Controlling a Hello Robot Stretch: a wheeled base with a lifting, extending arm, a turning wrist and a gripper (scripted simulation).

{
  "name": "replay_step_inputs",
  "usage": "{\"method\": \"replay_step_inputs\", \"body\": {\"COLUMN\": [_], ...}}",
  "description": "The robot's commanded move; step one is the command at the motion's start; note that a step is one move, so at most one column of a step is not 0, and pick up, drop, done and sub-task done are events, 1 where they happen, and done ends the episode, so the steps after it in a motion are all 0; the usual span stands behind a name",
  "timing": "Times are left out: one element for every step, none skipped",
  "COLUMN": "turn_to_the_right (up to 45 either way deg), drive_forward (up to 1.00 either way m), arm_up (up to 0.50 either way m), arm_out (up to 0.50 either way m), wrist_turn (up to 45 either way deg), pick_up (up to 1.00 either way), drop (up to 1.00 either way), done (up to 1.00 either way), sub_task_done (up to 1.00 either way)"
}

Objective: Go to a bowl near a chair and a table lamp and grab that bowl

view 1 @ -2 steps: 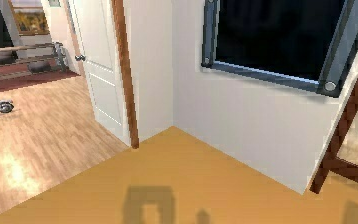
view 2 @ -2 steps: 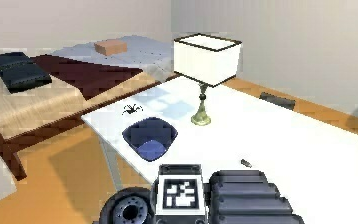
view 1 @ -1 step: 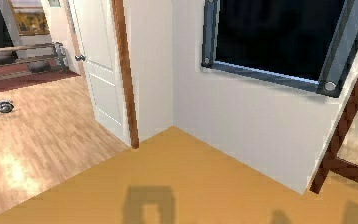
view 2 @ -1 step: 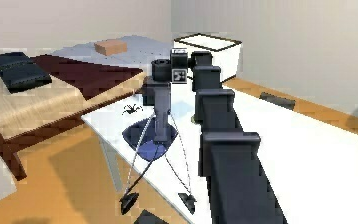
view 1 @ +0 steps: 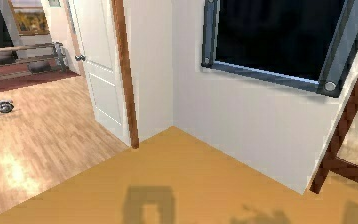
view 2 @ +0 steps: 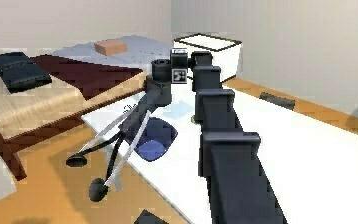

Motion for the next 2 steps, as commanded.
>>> {"method": "replay_step_inputs", "body": {"turn_to_the_right": [0.0, 0.0], "drive_forward": [0.0, 0.0], "arm_up": [0.0, 0.0], "arm_out": [0.0, 0.0], "wrist_turn": [45.0, 45.0], "pick_up": [0.0, 0.0], "drop": [0.0, 0.0], "done": [0.0, 0.0], "sub_task_done": [0.0, 0.0]}}
